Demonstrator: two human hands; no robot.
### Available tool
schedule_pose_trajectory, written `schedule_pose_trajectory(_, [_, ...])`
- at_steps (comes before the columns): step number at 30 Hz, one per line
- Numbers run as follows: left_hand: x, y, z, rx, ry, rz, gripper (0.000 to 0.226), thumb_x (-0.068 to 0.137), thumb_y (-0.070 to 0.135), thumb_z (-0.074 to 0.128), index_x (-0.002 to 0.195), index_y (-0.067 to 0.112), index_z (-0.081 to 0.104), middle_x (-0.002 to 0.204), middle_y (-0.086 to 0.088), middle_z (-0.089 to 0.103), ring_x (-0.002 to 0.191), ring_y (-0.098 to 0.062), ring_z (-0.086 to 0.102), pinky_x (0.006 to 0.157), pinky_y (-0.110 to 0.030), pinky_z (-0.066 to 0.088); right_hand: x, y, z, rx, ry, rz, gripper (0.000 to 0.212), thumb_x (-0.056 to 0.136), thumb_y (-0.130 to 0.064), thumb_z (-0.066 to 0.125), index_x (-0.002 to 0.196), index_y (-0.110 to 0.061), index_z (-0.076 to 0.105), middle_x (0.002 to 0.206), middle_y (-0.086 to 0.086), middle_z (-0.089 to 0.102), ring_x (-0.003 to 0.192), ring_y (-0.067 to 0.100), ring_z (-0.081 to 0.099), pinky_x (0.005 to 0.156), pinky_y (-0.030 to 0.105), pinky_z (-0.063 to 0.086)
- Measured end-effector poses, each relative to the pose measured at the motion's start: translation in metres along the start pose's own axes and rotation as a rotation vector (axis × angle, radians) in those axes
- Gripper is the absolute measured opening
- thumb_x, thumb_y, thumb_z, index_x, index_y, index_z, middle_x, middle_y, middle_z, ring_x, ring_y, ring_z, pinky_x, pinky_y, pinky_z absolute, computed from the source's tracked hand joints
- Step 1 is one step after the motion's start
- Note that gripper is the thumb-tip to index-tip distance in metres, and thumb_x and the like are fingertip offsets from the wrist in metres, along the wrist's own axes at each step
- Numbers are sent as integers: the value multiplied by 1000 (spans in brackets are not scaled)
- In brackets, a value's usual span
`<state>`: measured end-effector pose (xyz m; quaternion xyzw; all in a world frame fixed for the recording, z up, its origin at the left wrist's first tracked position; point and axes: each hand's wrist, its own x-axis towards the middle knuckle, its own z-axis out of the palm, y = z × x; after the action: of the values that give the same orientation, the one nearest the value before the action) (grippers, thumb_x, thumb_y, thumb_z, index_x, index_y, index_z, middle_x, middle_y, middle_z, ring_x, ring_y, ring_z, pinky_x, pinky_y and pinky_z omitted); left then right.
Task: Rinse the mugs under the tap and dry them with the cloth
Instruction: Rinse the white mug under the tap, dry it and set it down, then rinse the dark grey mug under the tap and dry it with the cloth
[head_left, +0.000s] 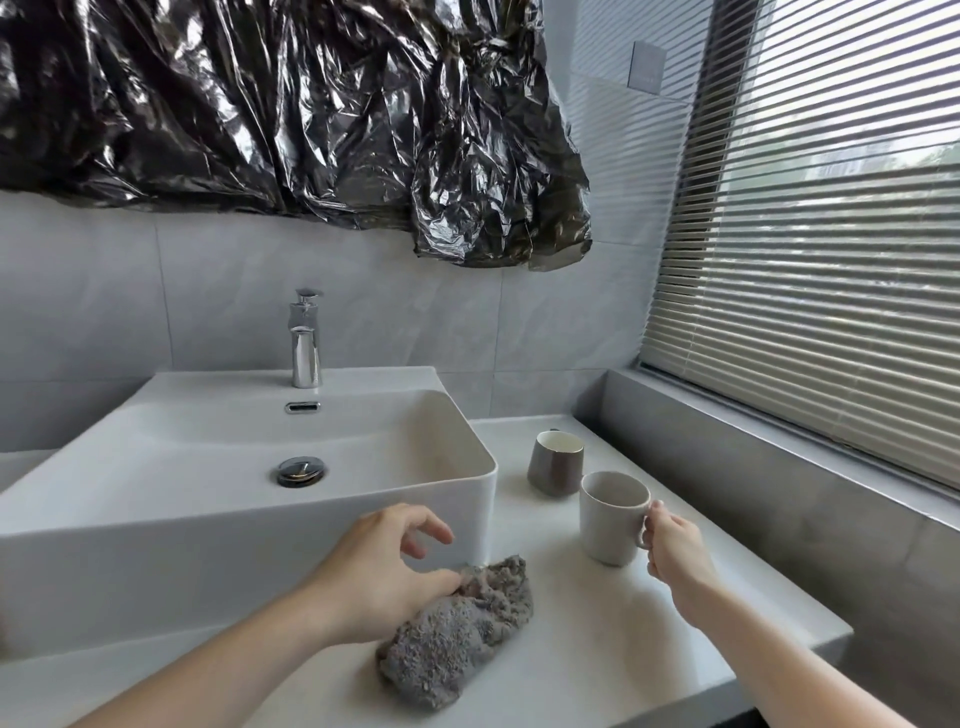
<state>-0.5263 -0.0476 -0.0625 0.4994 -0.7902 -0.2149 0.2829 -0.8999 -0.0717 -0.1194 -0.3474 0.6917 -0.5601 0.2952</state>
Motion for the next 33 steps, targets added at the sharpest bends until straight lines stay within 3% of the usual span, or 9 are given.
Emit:
schedule_pose_trajectory(7, [-21, -18, -23, 29, -22, -34, 43, 63, 66, 78, 99, 44, 67, 106, 16, 67, 100, 8, 63, 83, -11, 47, -20, -5, 10, 46, 5, 19, 44, 112, -35, 35, 79, -12, 52, 77, 9, 55, 57, 19, 42, 56, 30, 36])
schedule_pose_trajectory(10, [-38, -31, -42, 49, -8, -42, 43, 64, 66, 76, 100, 46, 67, 106, 22, 66, 102, 15, 58, 81, -10, 46, -43, -13, 10, -137, 174, -63, 34, 110, -38, 43, 105, -9, 60, 103, 10, 63, 82, 24, 60, 76, 39, 48])
schedule_pose_trajectory(13, [-67, -51, -68, 110, 15, -74, 44, 65, 69, 72, 102, 48, 64, 108, 28, 63, 106, 16, 55, 88, -15, 48, -76, -21, 18, -146, 283, -272, 27, 105, -35, 53, 127, -19, 50, 136, 10, 42, 107, 9, 54, 98, 48, 43])
schedule_pose_trajectory(16, [-97, -76, -99, 185, 47, -126, 44, 68, 69, 68, 106, 48, 60, 111, 33, 57, 108, 18, 51, 89, -12, 45, -110, -39, 46, -229, 126, -525, 26, 100, -27, 63, 125, -29, 55, 129, 1, 43, 108, 20, 62, 91, 45, 47])
schedule_pose_trajectory(19, [-125, -105, -130, 225, 87, -205, 45, 72, 68, 67, 111, 47, 57, 119, 30, 54, 113, 12, 50, 96, -21, 47, -150, -70, 90, -333, -142, -740, 33, 94, -20, 72, 119, -38, 60, 121, -9, 51, 108, 18, 61, 83, 28, 50])
schedule_pose_trajectory(22, [-149, -134, -163, 215, 201, -275, 48, 68, 67, 68, 110, 45, 60, 119, 29, 54, 112, 8, 52, 95, -23, 48, -184, -98, 147, -442, -345, -900, 34, 91, -20, 76, 120, -35, 65, 127, -14, 58, 118, 14, 55, 95, 33, 44])
schedule_pose_trajectory(25, [-168, -164, -191, 178, 351, -339, 45, 69, 59, 76, 108, 42, 63, 116, 27, 57, 109, 6, 56, 89, -23, 51, -206, -121, 206, -510, -494, -982, 30, 95, -28, 72, 123, -36, 64, 130, -23, 57, 125, 7, 50, 99, 24, 34])
schedule_pose_trajectory(29, [-178, -203, -222, 154, 497, -490, 49, 74, 47, 83, 116, 42, 58, 121, 23, 52, 108, 2, 56, 78, -19, 46, -226, -137, 275, -636, -623, -998, 29, 100, -41, 62, 128, -35, 62, 138, -19, 58, 135, 10, 50, 110, 31, 36])
schedule_pose_trajectory(33, [-169, -236, -229, 113, 605, -721, 54, 73, 52, 80, 115, 31, 54, 117, 11, 54, 106, -12, 59, 85, -30, 47, -240, -134, 324, -907, -586, -1039, 36, 100, -59, 45, 126, -36, 57, 126, -16, 66, 124, 17, 57, 101, 34, 33])
